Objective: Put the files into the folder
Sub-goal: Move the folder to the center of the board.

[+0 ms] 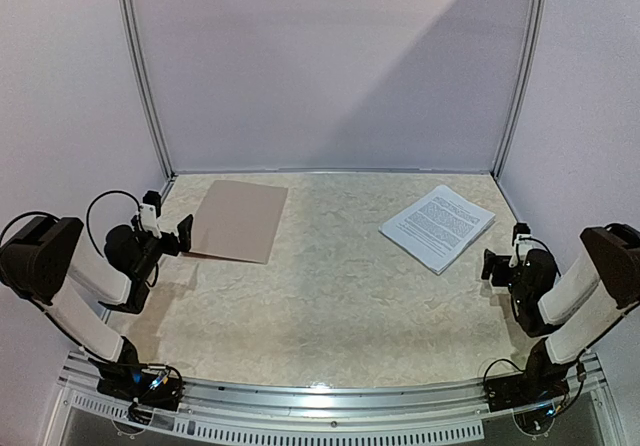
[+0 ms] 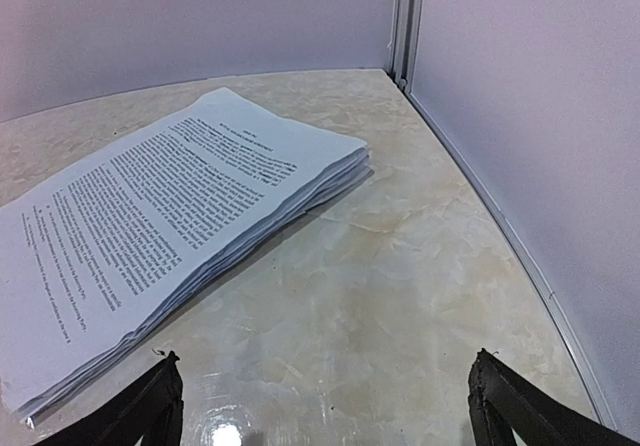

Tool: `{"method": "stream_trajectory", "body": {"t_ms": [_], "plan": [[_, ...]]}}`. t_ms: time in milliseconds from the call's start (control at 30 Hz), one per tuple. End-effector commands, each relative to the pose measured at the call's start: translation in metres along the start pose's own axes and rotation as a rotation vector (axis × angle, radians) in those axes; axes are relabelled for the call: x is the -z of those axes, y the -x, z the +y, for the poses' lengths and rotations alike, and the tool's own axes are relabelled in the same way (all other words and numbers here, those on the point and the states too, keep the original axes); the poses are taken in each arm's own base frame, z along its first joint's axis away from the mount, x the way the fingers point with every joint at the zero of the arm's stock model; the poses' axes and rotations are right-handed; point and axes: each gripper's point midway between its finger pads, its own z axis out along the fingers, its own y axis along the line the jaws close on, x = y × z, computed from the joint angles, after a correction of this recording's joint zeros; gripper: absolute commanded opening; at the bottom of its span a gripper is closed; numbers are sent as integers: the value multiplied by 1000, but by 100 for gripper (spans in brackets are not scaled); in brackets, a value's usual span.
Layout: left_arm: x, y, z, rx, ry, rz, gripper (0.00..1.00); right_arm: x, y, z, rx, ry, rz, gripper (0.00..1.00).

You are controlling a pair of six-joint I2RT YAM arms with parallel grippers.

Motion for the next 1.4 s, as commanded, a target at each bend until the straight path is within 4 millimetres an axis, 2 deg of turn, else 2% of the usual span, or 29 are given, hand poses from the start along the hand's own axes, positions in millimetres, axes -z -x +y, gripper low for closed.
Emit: {"method": "stream_trajectory", "body": {"t_ms": [0,100,167,233,300,367,400,433,500,600,667,767,867,900,933,967,1067,1100,1167,1267,1367], "plan": [[-1,9,1,-4,9,-31,100,5,-4,-9,-16,-52,78,99],[0,11,-8,-23,-42,-42,100,-1,9,11,-109,40,150,99],[1,16,-17,-50,-100,-62,100,-3,11,28,-165,115,235,93],[-3,18,-8,-34,-52,-42,99,-1,14,49,-230,204,325,88],[-12,34,1,2,-55,-37,99,1,18,65,-275,233,411,86],[-26,49,-6,-57,-170,44,99,6,22,81,-286,256,469,86],[-28,39,-18,-83,-267,165,99,10,23,90,-287,268,492,86],[-29,38,-28,-116,-348,234,99,14,23,97,-294,275,507,86],[-34,37,-30,-134,-412,358,98,21,23,111,-289,280,514,87],[-42,10,-15,-68,-356,594,98,33,18,137,-280,316,528,87],[-48,-6,-12,-31,-359,716,98,39,13,151,-253,330,546,87],[-64,-25,-7,25,-339,811,97,50,0,174,-198,363,618,87],[-91,-39,-2,64,-329,871,94,61,-10,199,-143,423,676,85],[-108,-34,4,60,-312,868,92,66,-13,207,-133,457,699,84],[-113,-49,6,73,-304,910,91,69,-18,213,-125,477,725,82],[-129,-46,13,72,-286,903,91,71,-21,217,-123,495,743,80],[-159,-60,24,117,-270,914,91,70,-28,228,-133,513,779,79],[-168,-74,23,139,-282,933,91,68,-29,232,-135,518,779,79],[-181,-91,21,171,-297,957,90,63,-30,240,-140,531,781,79],[-188,-121,10,246,-341,1016,85,54,-31,254,-152,555,789,77],[-182,-144,-3,318,-379,1060,84,46,-30,269,-148,578,815,75]]}}
